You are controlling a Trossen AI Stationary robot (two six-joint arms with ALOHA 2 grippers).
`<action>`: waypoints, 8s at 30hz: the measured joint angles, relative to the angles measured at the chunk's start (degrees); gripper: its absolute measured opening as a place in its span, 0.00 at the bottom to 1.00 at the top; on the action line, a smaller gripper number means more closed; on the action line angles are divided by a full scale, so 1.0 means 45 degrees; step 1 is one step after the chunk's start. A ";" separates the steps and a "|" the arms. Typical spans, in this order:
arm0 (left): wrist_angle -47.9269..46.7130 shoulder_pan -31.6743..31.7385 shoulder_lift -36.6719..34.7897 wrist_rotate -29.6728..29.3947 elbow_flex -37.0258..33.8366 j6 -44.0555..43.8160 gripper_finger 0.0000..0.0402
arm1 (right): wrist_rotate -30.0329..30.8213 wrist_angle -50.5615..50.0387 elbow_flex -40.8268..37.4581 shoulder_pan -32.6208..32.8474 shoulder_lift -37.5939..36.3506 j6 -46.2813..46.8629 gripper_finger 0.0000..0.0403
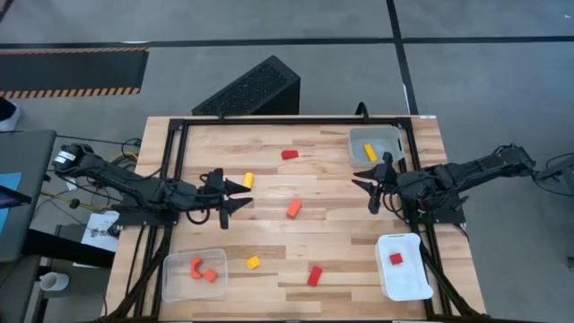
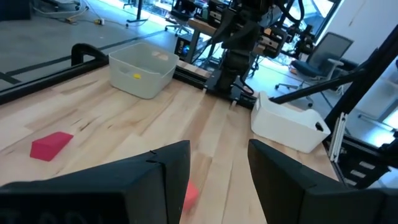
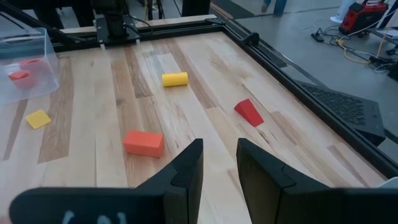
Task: Sort & place blocks by color
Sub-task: Put the bottom red block into the white bin
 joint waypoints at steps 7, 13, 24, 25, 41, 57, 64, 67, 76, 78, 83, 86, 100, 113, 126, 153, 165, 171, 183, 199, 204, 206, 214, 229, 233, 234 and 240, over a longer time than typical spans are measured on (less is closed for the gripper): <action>0.0040 -0.0005 0.0000 -0.0126 0.0000 -0.0267 0.37 | -0.0005 0.0326 -0.0002 0.0001 0.0000 0.0019 0.30; 0.0039 -0.0005 0.0000 -0.1114 0.0000 0.0066 0.37 | -0.0009 0.0364 -0.0005 -0.0001 0.0280 0.0270 0.30; -0.0014 -0.0010 0.0146 -0.1789 0.0005 0.0866 0.37 | -0.0229 0.2010 -0.0005 -0.0843 0.2514 0.0229 0.30; -0.0078 -0.0002 0.0143 -0.1795 0.0005 0.1099 0.37 | -0.0445 0.2195 -0.0005 -0.1006 0.2774 0.0097 0.30; -0.1263 0.0000 -0.0154 -0.3688 0.0010 0.1032 0.37 | -0.1695 0.2740 0.0580 -0.2376 0.5706 -0.0115 0.30; -0.1574 0.0000 -0.0044 -0.3997 0.0010 0.0351 0.37 | -0.1700 0.3435 0.0656 -0.2342 0.6246 -0.0350 0.30; -0.1993 0.0000 -0.0044 -0.3997 0.0005 0.0376 0.37 | -0.1693 0.4424 0.0651 -0.2546 0.6237 -0.0407 0.30; -0.2005 0.0000 -0.0044 -0.3993 0.0005 0.0376 0.37 | -0.1705 0.4697 0.0651 -0.2599 0.6237 -0.0567 0.30; -0.2054 -0.0005 -0.0044 -0.3895 0.0005 -0.0116 0.37 | -0.1704 0.4854 0.0646 -0.2614 0.6237 -0.0683 0.30; -0.2054 -0.0005 -0.0044 -0.3895 0.0005 -0.0256 0.37 | -0.1705 0.4845 0.0646 -0.2609 0.6237 -0.0685 0.30; -0.2054 -0.0005 -0.0044 -0.3895 0.0005 -0.0504 0.37 | -0.1705 0.4756 0.0641 -0.2604 0.6237 -0.0756 0.30; -0.2054 -0.0005 -0.0044 -0.3895 0.0005 -0.0566 0.37 | -0.1705 0.4715 0.0641 -0.2604 0.6237 -0.0782 0.30; -0.2054 -0.0005 -0.0044 -0.3769 0.0005 -0.0634 0.37 | -0.1749 0.4704 0.0641 -0.2585 0.6237 -0.0782 0.30; -0.2054 -0.0005 -0.0044 -0.3846 0.0005 -0.0605 0.37 | -0.1749 0.4704 0.0637 -0.2577 0.6237 -0.0661 0.30; -0.2054 -0.0005 -0.0044 -0.4095 0.0005 -0.0474 0.37 | -0.1749 0.4713 0.0636 -0.2493 0.6237 -0.0636 0.30; -0.2054 -0.0005 -0.0049 -0.3091 0.0005 -0.0712 0.37 | -0.1700 0.4713 0.0636 -0.2527 0.6237 -0.0636 0.61; -0.2285 -0.0005 -0.0049 -0.2990 0.0005 -0.0709 0.37 | -0.1726 0.4565 0.0636 -0.2318 0.6237 -0.0651 0.61; -0.2681 0.0000 -0.0049 -0.3694 -0.0005 -0.0814 0.37 | -0.1734 0.4203 0.0631 -0.2323 0.6232 -0.0637 0.60; -0.3049 0.0024 -0.0044 -0.5121 -0.0005 -0.1037 0.37 | -0.1700 0.4364 0.0631 -0.2189 0.6277 -0.0239 0.60; -0.0665 0.0024 -0.0049 -0.3043 0.0000 0.0959 0.37 | -0.2775 0.4743 0.1766 -0.2162 0.8945 0.0344 0.60; -0.0769 0.0024 -0.0049 -0.3011 0.0005 0.1115 0.37 | -0.3162 0.4751 0.2708 -0.2158 1.0017 -0.0069 0.60; -0.0820 0.0024 -0.0049 -0.3013 0.0005 0.1112 0.37 | -0.3258 0.4779 0.3077 -0.2162 1.0531 -0.0300 0.60; -0.0822 0.0024 -0.0049 -0.3021 0.0005 0.0794 0.37 | -0.4093 0.4427 0.4170 -0.2938 1.2075 -0.0986 0.65; -0.1061 0.0019 -0.0044 -0.2752 0.0005 0.0599 0.37 | -0.7571 0.2562 0.6874 -0.7393 1.2740 -0.4838 0.71; -0.1102 0.0019 -0.0044 -0.2744 0.0005 0.0599 0.37 | -0.8638 0.2754 0.6975 -0.8518 1.3134 -0.5320 0.71; -0.1100 0.0019 -0.0044 -0.2744 0.0005 0.0599 0.37 | -0.8780 0.2558 0.6931 -0.8738 1.3219 -0.5465 0.71; -0.1106 0.0019 -0.0044 -0.2715 0.0005 0.0590 0.37 | -0.9979 0.3553 0.6967 -0.9421 1.4392 -0.5887 0.71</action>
